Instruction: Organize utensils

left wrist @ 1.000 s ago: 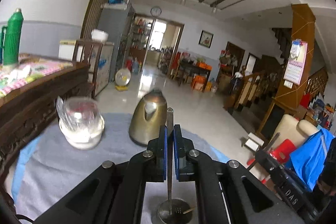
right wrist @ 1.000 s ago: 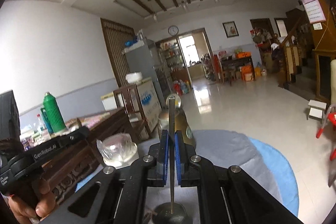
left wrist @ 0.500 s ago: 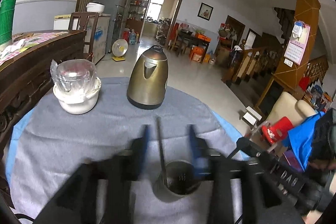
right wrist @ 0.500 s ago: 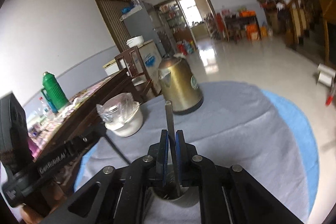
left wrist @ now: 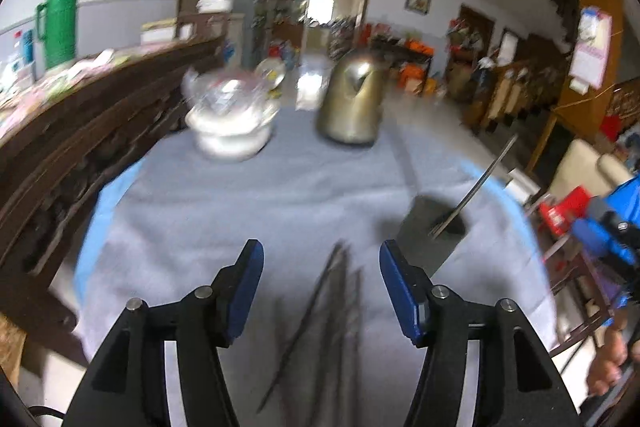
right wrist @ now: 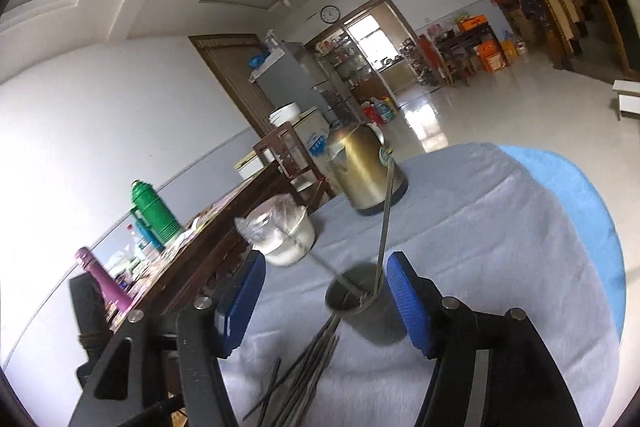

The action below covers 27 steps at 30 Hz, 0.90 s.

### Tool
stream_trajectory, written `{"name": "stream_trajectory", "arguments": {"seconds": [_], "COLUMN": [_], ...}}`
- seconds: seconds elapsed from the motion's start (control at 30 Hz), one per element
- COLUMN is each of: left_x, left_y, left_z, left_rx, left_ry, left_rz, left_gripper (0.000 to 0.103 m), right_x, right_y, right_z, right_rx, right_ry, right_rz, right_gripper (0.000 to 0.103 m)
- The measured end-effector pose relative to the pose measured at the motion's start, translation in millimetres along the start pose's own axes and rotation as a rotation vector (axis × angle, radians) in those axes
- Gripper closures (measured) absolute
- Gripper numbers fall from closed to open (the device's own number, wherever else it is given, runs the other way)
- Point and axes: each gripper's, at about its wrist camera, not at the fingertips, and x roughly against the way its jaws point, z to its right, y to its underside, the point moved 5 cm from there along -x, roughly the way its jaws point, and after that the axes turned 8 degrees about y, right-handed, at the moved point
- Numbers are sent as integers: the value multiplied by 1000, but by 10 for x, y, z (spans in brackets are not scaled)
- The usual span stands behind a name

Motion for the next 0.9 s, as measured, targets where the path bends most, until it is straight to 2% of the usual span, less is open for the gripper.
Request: {"name": "stream_trajectory", "arguments": {"seconds": [0.1, 0.17, 0.23, 0.4, 0.53, 0.63, 0.9], "left_x": [-5, 17, 53, 140, 135, 83, -56], "left_y": [295, 505, 664, 857, 900, 942, 1072], "left_z": [-285, -497, -668, -814, -848, -845, -787], "left_rx": [60, 106, 133, 137, 143, 145, 173], "left_ry": [-46, -77, -112, -148, -133, -110, -20], "left_rz": [-61, -91, -111, -127, -136, -148, -193], "left_gripper": [42, 42, 42, 42, 42, 42, 42], "right_x": [-47, -104, -160, -393, -496, -583, -736], "right_y": [298, 498, 721, 1081, 1225, 1359, 1530], "right_z": [-53, -89, -136, -355, -524, -581, -533], "right_rx": [27, 34, 43, 68, 106, 112, 88], "right_ry": [-13, -25, -32, -51, -55, -53, -23], "right_rz": [-80, -137, -186, -283, -325, -373, -438], "right_gripper": [38, 46, 50, 53, 53, 63, 63]}}
